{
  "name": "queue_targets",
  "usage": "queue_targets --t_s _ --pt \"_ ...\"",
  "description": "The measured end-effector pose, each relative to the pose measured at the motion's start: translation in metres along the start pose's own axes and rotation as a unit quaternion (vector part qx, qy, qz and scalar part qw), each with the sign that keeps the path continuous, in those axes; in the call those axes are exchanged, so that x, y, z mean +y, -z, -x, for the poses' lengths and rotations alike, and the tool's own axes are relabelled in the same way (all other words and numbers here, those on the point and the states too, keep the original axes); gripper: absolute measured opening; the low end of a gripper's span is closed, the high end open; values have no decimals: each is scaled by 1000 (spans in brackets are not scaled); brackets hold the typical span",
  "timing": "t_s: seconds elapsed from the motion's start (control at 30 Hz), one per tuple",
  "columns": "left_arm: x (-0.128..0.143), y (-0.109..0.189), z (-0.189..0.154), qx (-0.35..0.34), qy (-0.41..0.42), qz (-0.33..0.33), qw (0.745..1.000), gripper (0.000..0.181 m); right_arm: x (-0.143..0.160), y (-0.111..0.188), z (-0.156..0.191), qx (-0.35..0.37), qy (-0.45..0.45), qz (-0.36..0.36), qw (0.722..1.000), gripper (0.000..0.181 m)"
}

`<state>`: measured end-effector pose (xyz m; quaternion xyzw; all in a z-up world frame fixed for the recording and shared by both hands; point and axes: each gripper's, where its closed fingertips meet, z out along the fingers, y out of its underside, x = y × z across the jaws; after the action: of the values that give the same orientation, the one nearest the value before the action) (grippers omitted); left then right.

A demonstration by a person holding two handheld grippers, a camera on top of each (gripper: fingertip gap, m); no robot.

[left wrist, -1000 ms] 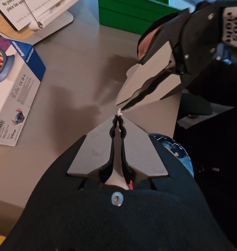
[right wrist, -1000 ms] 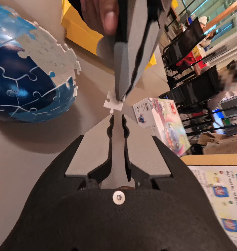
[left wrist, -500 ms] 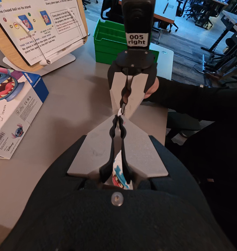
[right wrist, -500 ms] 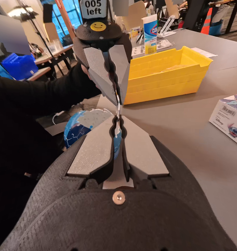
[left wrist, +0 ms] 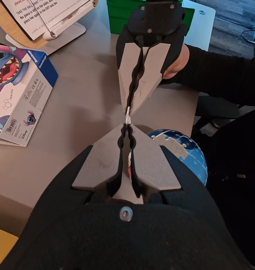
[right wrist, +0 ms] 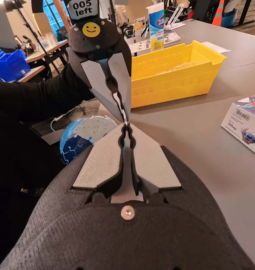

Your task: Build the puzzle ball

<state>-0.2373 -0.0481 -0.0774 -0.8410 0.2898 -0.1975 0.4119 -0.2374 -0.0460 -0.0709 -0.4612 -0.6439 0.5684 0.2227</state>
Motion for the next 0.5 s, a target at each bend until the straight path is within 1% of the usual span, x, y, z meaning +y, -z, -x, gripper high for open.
queue_targets --t_s 0.17,0.23,0.33,0.5 --pt "2 -1 0 0 -4 7 1000 0 -2 1 2 -7 6 -6 1000 0" --pt "4 -2 0 -7 -12 17 1000 0 -4 0 4 -9 10 -7 1000 6" --pt "6 -3 -2 -8 -14 29 999 0 -1 -3 4 2 28 11 1000 1" --pt "7 -3 -1 -14 -13 36 999 0 2 -6 3 13 37 24 999 1"
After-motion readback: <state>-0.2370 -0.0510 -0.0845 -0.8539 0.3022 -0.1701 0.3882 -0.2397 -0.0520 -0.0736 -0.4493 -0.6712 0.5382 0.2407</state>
